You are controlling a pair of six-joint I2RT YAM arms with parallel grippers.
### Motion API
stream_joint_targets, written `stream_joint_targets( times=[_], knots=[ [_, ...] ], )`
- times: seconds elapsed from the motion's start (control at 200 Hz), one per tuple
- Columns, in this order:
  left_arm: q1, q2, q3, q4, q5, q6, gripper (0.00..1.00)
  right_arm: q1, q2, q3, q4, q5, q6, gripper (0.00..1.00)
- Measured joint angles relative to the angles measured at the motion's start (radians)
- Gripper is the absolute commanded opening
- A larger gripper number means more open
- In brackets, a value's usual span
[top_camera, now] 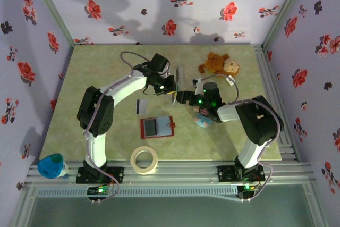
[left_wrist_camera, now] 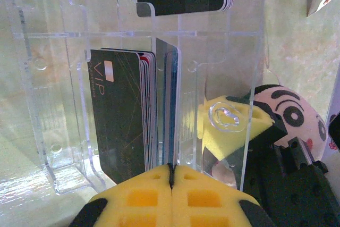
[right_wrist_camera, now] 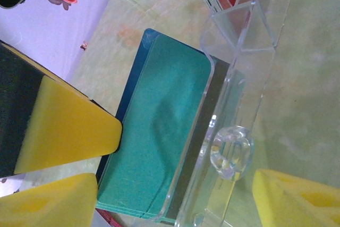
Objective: Put the credit cards into the card holder
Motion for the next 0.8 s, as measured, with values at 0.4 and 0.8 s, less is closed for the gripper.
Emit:
stream_joint_targets(
  times=[0.4, 0.8],
  knots=[
    [-0.001, 0.000, 0.000, -0.001, 0.004, 0.000, 0.00, 0.002, -0.035, 0.006, -0.046, 0.001, -0.019, 0.78],
    [-0.010, 0.000, 0.000, -0.005, 0.023, 0.000, 0.00, 0.002, -0.083, 0.005, -0.117, -0.006, -0.072, 0.78]
  ],
)
